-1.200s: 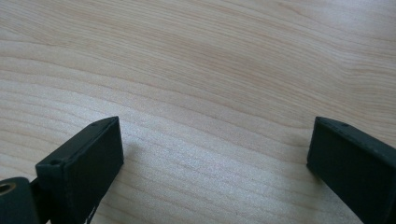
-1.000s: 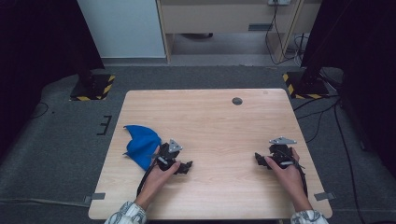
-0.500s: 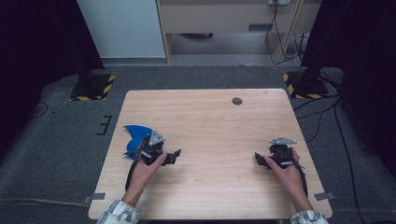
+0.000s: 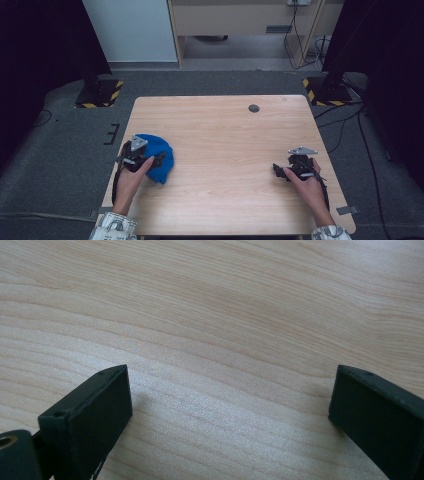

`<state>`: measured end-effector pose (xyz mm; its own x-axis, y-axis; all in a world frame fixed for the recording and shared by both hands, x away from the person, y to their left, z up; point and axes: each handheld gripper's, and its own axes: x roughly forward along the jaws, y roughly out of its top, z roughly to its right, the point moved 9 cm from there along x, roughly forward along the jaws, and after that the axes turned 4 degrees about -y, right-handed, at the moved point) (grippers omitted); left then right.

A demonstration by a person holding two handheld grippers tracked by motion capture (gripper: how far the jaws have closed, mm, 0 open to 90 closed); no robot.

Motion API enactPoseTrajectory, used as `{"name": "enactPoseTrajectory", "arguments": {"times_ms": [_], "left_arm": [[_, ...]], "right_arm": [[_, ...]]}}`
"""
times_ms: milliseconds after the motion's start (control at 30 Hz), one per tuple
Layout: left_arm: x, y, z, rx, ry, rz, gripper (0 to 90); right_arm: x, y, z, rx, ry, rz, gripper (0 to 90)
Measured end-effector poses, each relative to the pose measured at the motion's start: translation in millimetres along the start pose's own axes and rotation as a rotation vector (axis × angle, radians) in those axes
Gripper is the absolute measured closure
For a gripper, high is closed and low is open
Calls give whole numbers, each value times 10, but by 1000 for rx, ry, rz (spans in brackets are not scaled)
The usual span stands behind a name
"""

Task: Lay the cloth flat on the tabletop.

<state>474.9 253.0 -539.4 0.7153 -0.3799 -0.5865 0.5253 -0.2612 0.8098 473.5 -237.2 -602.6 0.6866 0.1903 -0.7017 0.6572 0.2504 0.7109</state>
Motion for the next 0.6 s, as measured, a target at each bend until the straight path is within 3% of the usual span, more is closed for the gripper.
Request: {"name": "enactPoseTrajectory", "arguments": {"times_ms": [167,333,600], "left_arm": [[33,-97,-112,-31,18,-17,60],[116,-258,-190,-29,35,-80,55],[241,-408,-207,-55,17,-141,43]], "right_arm": [[0,0,0,0,0,0,36],[0,0,0,0,0,0,36],[0,0,0,0,-1,0,36]]}}
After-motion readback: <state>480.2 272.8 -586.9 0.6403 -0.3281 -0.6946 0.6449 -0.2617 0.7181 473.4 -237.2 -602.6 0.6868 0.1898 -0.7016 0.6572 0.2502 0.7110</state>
